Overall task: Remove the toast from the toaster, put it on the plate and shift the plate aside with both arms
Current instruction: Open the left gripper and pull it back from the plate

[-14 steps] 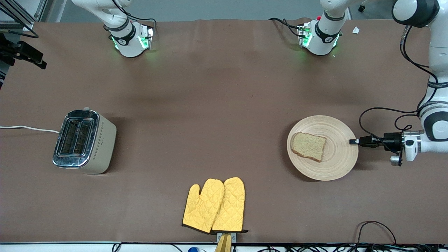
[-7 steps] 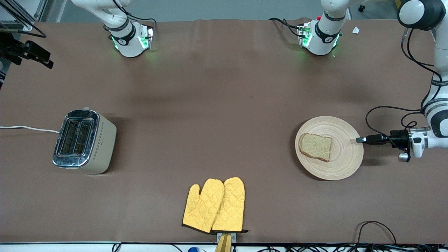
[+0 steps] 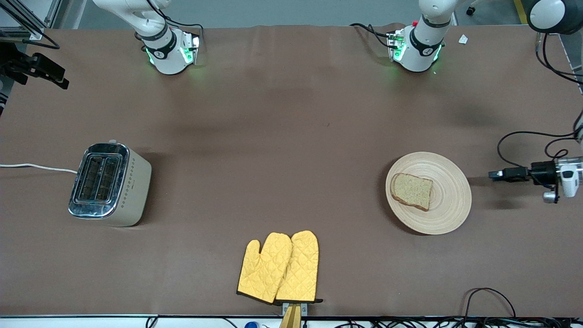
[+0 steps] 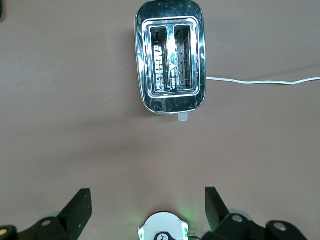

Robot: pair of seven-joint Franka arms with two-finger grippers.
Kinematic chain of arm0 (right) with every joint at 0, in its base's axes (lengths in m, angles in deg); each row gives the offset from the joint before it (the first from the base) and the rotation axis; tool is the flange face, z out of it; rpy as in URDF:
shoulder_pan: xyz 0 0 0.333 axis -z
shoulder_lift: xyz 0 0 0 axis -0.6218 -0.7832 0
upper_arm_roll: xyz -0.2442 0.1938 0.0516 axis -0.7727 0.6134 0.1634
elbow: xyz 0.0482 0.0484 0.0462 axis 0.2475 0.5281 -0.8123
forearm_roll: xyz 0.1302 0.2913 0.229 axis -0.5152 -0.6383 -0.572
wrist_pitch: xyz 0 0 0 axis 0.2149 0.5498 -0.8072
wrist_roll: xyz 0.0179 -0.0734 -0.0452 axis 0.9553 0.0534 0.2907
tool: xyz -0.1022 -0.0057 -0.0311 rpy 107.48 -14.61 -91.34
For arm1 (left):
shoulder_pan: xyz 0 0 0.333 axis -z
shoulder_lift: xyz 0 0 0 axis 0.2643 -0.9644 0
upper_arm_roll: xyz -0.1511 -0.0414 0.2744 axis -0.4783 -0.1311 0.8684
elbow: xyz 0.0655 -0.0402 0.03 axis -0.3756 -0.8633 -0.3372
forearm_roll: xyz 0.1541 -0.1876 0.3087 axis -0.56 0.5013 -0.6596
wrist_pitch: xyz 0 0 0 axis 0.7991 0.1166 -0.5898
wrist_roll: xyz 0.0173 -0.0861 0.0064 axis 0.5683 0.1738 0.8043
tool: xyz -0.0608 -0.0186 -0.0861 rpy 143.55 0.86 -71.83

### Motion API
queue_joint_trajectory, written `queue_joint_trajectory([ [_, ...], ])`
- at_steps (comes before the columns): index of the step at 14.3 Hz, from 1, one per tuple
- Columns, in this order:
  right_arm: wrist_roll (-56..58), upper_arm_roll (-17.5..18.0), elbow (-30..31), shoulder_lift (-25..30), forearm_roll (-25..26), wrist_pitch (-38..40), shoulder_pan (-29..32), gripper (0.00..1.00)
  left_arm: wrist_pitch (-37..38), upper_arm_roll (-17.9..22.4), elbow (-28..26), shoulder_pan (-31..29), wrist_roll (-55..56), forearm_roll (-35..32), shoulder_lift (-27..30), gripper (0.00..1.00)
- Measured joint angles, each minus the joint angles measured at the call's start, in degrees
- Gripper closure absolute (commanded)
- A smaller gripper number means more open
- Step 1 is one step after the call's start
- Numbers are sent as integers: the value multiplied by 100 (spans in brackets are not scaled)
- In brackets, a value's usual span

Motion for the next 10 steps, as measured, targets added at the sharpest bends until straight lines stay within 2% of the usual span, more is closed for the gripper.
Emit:
queue_joint_trajectory([
  [4, -5, -5, 0, 0, 0, -51, 2, 0, 53, -234, 619, 220, 138, -929, 385, 0],
  [7, -6, -11, 0, 0, 0, -96, 2, 0, 59, -269, 931, 951, 630, -1489, 928, 0],
  [10, -6, -12, 0, 0, 0, -112, 3, 0, 70, -284, 995, 1758, 1352, -2114, 1627, 0],
])
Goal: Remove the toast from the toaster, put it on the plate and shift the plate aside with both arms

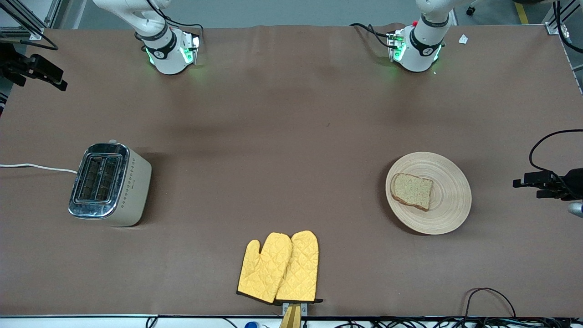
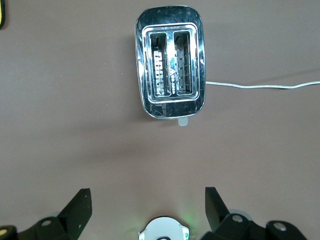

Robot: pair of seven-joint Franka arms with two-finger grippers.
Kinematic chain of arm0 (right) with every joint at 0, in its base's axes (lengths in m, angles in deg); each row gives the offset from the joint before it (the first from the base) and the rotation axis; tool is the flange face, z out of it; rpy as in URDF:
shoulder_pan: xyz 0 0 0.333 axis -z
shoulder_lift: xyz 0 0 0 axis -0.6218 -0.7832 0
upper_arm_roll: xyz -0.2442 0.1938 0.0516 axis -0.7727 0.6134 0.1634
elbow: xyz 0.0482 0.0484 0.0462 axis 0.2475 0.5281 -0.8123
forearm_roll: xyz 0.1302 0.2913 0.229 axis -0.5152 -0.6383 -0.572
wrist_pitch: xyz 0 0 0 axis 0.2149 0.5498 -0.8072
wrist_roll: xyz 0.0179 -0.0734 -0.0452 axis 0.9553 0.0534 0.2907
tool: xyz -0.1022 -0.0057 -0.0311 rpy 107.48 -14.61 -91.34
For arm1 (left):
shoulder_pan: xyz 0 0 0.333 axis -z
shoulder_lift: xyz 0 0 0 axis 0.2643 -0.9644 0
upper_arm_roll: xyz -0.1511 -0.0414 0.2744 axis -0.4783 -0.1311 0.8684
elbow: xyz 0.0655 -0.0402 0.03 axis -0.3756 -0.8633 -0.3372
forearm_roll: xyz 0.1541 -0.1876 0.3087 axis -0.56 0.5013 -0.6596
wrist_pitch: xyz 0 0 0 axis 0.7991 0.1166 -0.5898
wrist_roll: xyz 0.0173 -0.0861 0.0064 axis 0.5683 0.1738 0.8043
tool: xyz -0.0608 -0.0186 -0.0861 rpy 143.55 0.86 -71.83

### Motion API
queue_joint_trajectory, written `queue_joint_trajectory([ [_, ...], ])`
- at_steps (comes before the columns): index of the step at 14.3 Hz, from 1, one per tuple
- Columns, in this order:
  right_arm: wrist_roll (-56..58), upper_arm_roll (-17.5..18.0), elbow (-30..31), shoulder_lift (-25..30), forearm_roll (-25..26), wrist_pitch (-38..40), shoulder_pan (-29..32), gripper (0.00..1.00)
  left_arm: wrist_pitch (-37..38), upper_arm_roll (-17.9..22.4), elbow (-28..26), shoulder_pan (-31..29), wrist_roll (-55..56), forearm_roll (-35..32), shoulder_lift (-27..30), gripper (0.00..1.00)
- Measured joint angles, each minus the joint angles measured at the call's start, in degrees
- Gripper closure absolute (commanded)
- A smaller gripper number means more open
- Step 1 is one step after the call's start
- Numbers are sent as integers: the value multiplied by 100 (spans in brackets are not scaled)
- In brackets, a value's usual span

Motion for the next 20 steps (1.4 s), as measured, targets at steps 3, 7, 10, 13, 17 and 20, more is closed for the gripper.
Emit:
queue_joint_trajectory([
  [3, 0, -1, 0, 0, 0, -5, 0, 0, 139, 4, -3, 603, 649, -305, 558, 0],
  [7, -1, 3, 0, 0, 0, -9, 0, 0, 685, 7, -9, 1192, 1708, -500, 996, 0],
  [10, -2, 5, 0, 0, 0, -53, 0, 0, 1011, -18, -39, 1623, 2573, -539, 1405, 0],
  [13, -2, 5, 0, 0, 0, -59, 0, 0, 1013, -78, -395, 1728, 2753, -568, 1989, 0],
  [17, -3, 5, 0, 0, 0, -60, 0, 0, 263, -71, -1598, 1655, 2594, -570, 2786, 0],
  [20, -3, 5, 0, 0, -4, -61, 0, 0, -90, -63, -2055, 1652, 2408, -639, 3008, 0],
])
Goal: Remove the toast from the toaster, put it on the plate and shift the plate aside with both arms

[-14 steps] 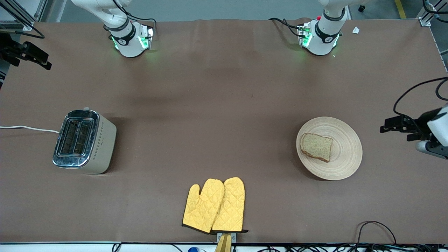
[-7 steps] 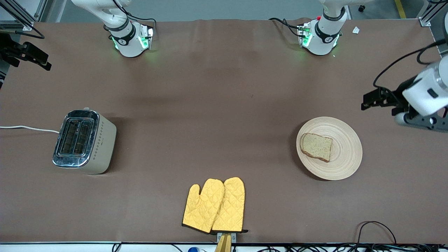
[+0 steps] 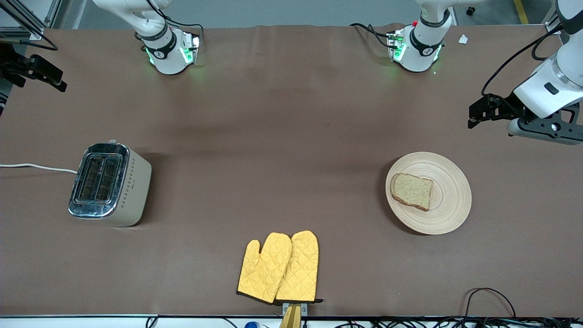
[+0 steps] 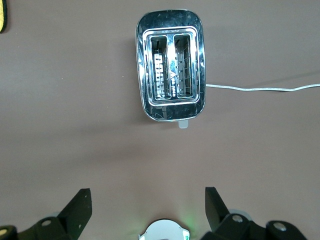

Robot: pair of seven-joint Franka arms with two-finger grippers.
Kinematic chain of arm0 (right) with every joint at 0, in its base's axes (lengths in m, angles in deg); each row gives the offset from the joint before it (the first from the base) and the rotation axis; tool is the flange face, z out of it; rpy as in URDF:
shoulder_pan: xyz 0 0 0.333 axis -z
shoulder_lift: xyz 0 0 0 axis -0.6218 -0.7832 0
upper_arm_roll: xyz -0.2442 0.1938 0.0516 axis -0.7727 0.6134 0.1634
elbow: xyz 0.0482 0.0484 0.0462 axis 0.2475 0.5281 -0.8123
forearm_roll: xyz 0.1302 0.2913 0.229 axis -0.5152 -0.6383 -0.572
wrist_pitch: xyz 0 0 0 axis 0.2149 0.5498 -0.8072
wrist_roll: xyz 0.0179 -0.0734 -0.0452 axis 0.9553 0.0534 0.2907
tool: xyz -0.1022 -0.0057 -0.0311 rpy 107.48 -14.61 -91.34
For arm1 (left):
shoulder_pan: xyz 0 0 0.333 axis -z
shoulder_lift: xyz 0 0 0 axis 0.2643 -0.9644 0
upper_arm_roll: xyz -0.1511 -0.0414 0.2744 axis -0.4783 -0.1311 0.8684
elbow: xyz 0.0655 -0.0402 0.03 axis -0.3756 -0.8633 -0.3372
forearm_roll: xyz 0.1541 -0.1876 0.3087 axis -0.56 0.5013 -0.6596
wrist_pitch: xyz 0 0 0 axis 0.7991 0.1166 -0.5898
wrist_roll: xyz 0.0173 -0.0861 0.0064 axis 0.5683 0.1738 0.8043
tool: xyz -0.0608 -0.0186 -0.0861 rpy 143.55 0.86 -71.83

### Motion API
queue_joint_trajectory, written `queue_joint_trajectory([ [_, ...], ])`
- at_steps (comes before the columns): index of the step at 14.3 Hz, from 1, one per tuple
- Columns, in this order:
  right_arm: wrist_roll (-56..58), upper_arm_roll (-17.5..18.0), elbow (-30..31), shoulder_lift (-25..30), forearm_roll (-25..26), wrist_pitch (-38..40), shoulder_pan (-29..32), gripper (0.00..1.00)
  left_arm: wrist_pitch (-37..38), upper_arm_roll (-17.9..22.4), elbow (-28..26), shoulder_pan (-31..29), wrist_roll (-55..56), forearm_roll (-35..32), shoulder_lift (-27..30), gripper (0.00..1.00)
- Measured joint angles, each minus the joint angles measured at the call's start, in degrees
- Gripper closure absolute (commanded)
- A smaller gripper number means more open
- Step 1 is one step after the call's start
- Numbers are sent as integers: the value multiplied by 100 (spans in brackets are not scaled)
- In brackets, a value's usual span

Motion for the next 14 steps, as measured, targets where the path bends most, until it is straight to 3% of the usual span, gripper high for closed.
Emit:
queue_joint_trajectory([
  [14, 0, 2, 0, 0, -4, -4, 0, 0, -112, 11, 350, 15, 83, -130, -182, 0],
])
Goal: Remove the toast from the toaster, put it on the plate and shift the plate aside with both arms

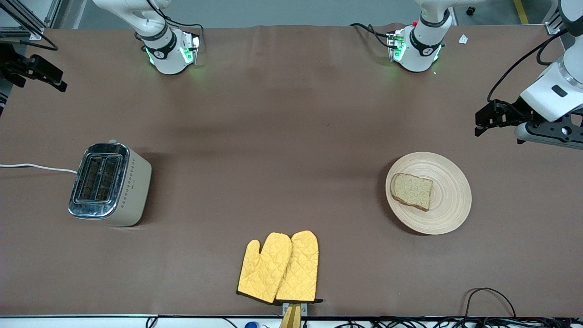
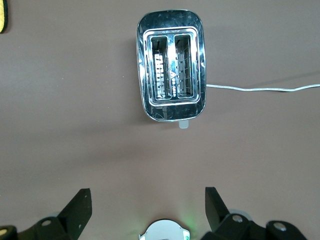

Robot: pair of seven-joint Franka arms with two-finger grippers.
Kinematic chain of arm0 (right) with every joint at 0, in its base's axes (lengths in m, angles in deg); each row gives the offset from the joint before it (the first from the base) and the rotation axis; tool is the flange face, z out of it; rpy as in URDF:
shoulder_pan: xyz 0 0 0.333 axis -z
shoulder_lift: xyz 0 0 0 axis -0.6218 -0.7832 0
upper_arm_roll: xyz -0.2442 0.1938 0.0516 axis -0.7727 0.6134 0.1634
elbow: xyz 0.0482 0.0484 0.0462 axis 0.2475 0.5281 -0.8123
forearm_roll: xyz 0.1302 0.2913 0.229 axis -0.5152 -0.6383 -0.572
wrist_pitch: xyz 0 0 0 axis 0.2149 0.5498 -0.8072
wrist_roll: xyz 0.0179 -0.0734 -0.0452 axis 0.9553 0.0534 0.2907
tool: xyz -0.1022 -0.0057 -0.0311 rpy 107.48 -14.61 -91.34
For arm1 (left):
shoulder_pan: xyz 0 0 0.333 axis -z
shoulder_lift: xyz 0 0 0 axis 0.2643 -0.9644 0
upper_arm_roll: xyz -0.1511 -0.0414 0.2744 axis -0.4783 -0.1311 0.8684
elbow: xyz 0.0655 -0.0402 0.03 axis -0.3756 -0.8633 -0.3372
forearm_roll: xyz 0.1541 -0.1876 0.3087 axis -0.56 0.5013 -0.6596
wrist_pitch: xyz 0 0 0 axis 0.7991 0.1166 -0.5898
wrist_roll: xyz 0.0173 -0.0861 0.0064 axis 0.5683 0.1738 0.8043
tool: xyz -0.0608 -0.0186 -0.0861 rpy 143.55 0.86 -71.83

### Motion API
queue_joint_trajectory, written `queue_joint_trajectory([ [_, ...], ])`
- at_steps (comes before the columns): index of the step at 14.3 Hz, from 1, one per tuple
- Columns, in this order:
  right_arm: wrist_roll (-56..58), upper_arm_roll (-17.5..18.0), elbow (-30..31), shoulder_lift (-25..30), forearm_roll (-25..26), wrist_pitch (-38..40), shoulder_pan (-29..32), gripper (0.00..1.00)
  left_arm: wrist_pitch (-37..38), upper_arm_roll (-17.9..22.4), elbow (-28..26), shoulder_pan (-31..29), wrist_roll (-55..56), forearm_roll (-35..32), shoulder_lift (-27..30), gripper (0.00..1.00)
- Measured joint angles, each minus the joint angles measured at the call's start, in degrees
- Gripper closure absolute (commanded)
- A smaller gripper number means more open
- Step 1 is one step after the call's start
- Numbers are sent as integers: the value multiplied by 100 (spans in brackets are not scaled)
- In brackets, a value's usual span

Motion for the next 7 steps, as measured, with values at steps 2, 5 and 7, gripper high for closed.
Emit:
queue_joint_trajectory([
  [2, 0, 1, 0, 0, 0, 0, 0, 0, 6, 10, 27, -13, 225, -1, 0, 0],
  [5, 0, 5, 0, 0, 0, 0, -1, 0, 43, 63, 46, -39, 284, -85, 0, 0],
  [7, 0, 9, 0, 0, 0, 0, -2, 0, 57, 39, 66, -28, 362, -140, -1, 0],
])
